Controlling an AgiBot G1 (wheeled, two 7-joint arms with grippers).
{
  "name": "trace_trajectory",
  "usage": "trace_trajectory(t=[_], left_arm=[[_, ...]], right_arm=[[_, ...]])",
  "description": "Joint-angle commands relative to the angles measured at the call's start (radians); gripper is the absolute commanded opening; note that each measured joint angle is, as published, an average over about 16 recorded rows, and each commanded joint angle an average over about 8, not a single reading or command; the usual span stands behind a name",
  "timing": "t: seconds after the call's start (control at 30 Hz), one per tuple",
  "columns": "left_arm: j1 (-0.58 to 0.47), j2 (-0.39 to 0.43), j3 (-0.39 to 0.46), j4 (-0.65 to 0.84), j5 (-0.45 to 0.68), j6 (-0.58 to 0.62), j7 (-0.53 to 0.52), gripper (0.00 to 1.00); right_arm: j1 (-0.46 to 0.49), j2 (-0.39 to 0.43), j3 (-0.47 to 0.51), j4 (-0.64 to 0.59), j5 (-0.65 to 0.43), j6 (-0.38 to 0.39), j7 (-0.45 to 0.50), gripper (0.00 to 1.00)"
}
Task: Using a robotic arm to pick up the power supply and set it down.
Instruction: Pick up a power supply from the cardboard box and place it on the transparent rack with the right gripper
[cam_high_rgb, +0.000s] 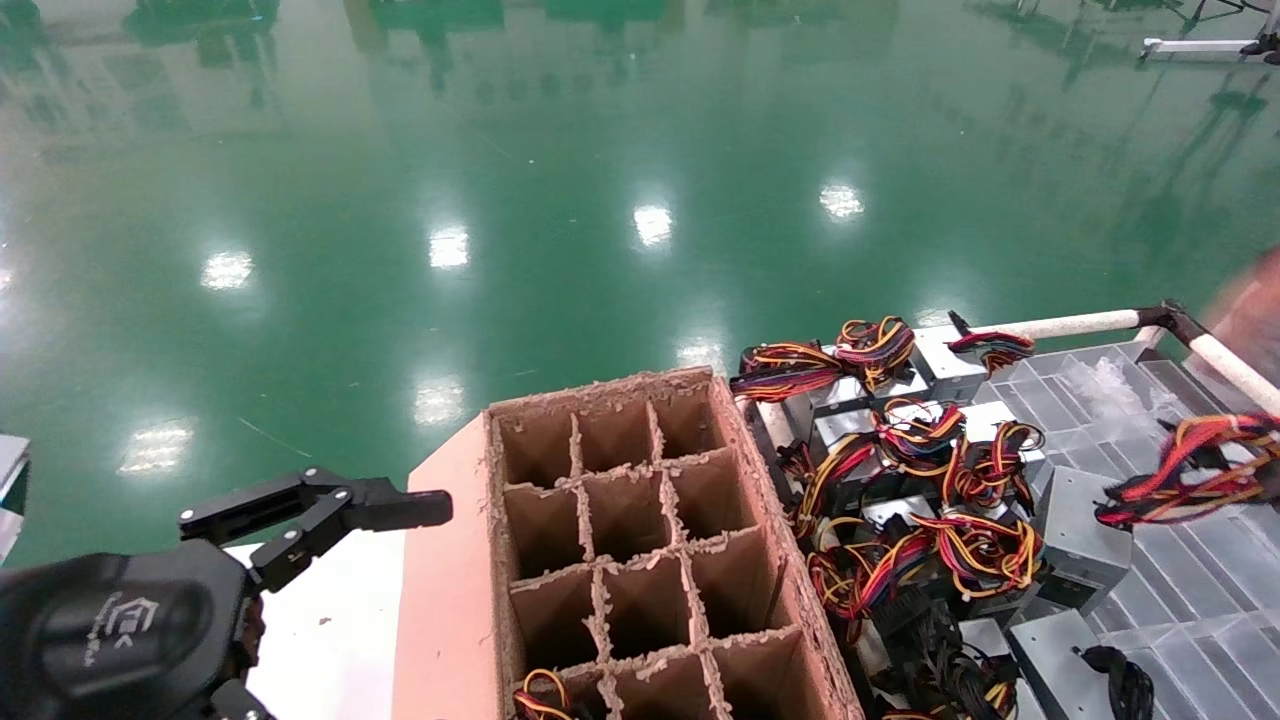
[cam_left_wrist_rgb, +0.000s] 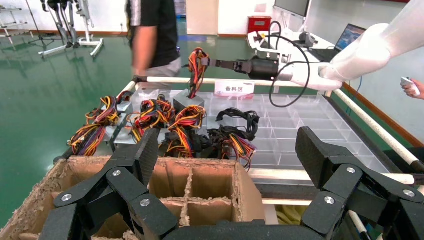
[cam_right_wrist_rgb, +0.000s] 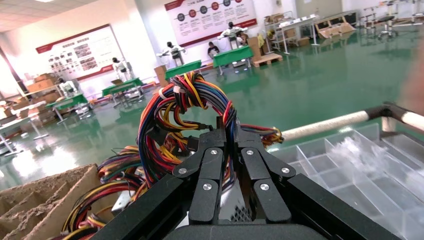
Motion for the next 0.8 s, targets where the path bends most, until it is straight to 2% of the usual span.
trace_trajectory(t=[0.03,0.5,0.8], left_arm=[[0.0,0.0,0.0,0.0,0.0,0.0,0.0,1.0],[0.0,0.0,0.0,0.0,0.0,0.0,0.0,1.0],[0.0,0.0,0.0,0.0,0.0,0.0,0.0,1.0]], right_arm=[[-0.021,-0.002,0.008,0.0,0.011,-0.007,0.001,0.0],[-0.106,0.019,0.016,0.057,0.021,0.012,0.034,0.0],[-0.075,0.003,0.005,0.065,0.005,0.071,0.045,0.04]])
